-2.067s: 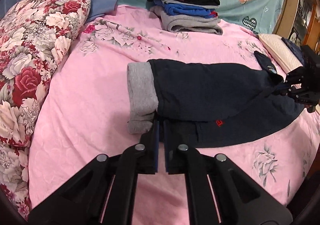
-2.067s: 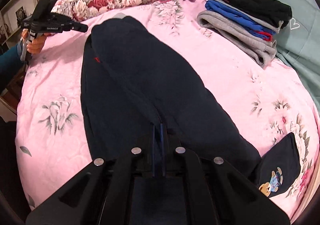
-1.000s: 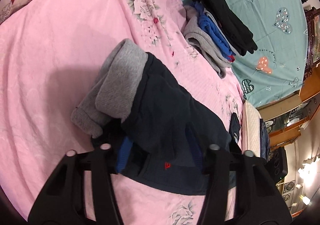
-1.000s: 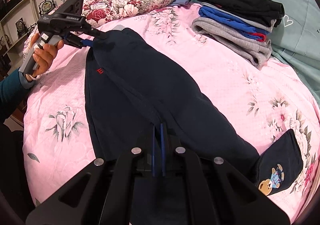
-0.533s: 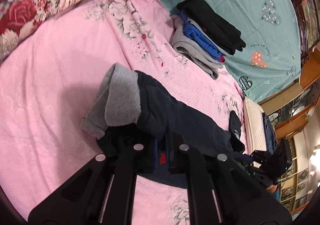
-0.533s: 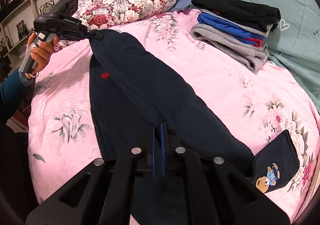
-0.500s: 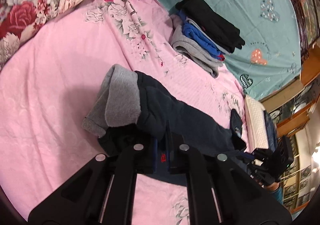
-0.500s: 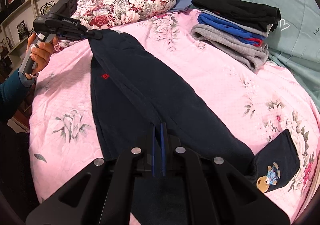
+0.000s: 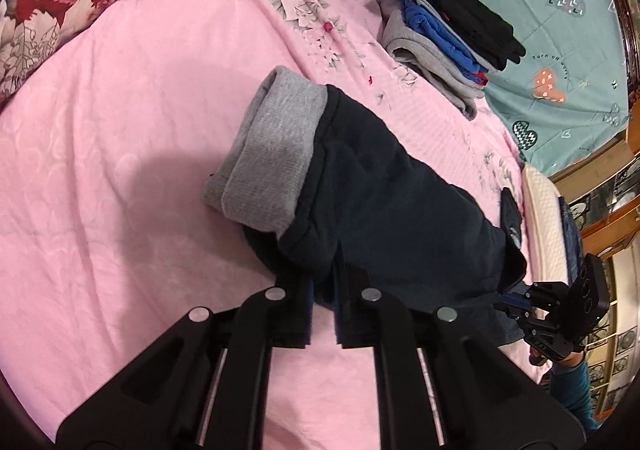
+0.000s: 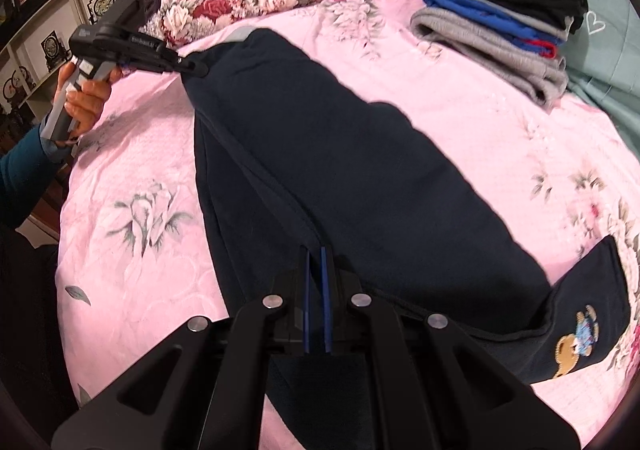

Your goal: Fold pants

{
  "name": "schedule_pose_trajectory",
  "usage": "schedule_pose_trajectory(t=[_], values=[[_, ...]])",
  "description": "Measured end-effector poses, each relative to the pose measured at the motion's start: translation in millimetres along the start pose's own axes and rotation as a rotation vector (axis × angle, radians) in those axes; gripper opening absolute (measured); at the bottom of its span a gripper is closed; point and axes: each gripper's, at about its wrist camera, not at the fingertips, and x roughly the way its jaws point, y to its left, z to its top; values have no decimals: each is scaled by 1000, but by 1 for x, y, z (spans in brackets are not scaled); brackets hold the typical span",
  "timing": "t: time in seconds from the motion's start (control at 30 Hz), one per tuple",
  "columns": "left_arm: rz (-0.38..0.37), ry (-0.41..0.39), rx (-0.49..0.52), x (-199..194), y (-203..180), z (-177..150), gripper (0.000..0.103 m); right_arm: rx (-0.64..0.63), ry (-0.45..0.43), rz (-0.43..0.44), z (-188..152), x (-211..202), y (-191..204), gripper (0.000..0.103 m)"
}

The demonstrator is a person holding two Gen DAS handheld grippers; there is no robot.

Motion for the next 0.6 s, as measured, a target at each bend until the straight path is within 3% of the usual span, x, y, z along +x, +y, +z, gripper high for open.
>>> schedule_pose_trajectory(t=[0.07,0.13,0.17,0.2,0.23,0.37,0.4,0.47,0.53,0.6], values=[[49,-10,9,0,2,0,37,4,42,7,-3,7,1,11],[34,-3,9,-2,6,-1,39,5,47,35,-7,9,6,35],[44,-6,3,-5,9,-1,46,-1,47,38,-7,8,9,42],[83,-21,0,-8,10,-1,66,-13,50,30,-7,5,11,44],[127,-46,3,-14,12,0,70,-14,45,26,-6,0,11,44],[215,-117,9,-45,20,7,69,119,-51,-43,2,-45,-27,44],[224,-135,12,-52,19,10,69,186,-87,-91,4,-60,-46,50],[204,-170,17,-64,15,18,69,353,-119,-220,8,-84,-89,80],[164,-205,59,-70,-2,25,69,566,-65,-348,10,-93,-136,97],[109,-205,129,-61,-27,28,72,712,-34,-396,8,-91,-173,97]])
